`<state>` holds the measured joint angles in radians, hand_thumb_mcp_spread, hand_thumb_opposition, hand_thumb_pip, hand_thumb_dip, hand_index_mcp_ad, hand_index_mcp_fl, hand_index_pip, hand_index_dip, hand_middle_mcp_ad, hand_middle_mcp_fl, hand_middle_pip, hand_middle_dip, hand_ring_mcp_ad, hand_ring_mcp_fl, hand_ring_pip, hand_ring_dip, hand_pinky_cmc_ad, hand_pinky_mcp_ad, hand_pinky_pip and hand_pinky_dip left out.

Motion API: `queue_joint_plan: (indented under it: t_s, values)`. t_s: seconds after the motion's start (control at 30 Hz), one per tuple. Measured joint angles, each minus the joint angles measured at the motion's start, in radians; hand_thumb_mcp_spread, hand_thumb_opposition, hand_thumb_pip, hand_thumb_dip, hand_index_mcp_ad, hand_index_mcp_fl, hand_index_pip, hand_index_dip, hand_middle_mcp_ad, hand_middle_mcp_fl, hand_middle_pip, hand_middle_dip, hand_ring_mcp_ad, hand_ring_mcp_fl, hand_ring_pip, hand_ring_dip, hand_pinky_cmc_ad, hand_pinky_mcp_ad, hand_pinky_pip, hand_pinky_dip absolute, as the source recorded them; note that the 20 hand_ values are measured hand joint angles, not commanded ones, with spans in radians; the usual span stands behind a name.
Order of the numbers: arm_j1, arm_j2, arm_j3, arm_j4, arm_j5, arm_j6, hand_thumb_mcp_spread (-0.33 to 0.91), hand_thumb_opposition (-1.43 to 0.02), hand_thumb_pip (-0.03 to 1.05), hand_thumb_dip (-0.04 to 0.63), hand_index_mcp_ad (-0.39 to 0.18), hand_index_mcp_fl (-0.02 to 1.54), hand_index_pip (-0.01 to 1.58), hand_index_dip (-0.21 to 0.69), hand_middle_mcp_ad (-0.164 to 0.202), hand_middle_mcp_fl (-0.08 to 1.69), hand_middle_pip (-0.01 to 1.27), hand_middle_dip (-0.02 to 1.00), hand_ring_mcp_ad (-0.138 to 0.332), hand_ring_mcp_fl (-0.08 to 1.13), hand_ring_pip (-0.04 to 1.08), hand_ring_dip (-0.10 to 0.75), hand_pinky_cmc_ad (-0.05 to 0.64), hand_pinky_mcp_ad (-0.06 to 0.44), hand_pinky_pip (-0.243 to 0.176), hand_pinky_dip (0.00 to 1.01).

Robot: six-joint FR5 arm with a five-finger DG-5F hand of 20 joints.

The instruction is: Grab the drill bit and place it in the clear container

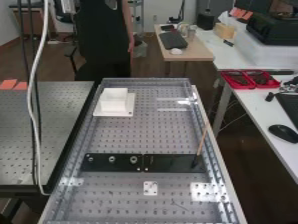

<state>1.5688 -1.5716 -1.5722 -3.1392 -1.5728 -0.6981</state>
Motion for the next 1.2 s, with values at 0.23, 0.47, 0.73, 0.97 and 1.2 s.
queue_joint_plan:
  t_s: [0.23,0.47,0.73,0.97,1.2]
  values:
    - [-0.004,0.002,-0.046,0.044,-0.005,0.013,0.15,-0.71,0.11,0.009,0.127,0.06,0.10,-0.066,0.145,0.07,0.17,0.01,0.265,0.08,0.11,-0.051,0.379,0.250,-0.091,0.14]
    - [-0.010,-0.002,-0.122,0.125,0.000,0.036,0.16,-0.71,0.11,0.009,0.127,0.06,0.10,-0.066,0.147,0.07,0.17,0.01,0.265,0.08,0.11,-0.051,0.379,0.250,-0.091,0.14]
    - [-0.002,-0.017,-0.218,0.232,0.056,0.051,0.17,-0.70,0.14,0.009,0.127,0.06,0.10,-0.066,0.155,0.07,0.17,0.01,0.264,0.08,0.11,-0.051,0.379,0.250,-0.091,0.14]
    - [-0.005,-0.051,-0.301,0.342,0.100,0.090,0.22,-0.70,0.16,0.009,0.126,0.06,0.10,-0.061,0.157,0.06,0.17,0.01,0.264,0.06,0.11,-0.051,0.379,0.248,-0.093,0.14]
    - [-0.016,-0.096,-0.360,0.447,0.142,0.162,0.31,-0.70,0.23,0.017,0.054,0.06,0.10,0.058,0.157,0.05,0.16,0.01,0.269,0.02,0.10,-0.051,0.379,0.251,-0.096,0.15]
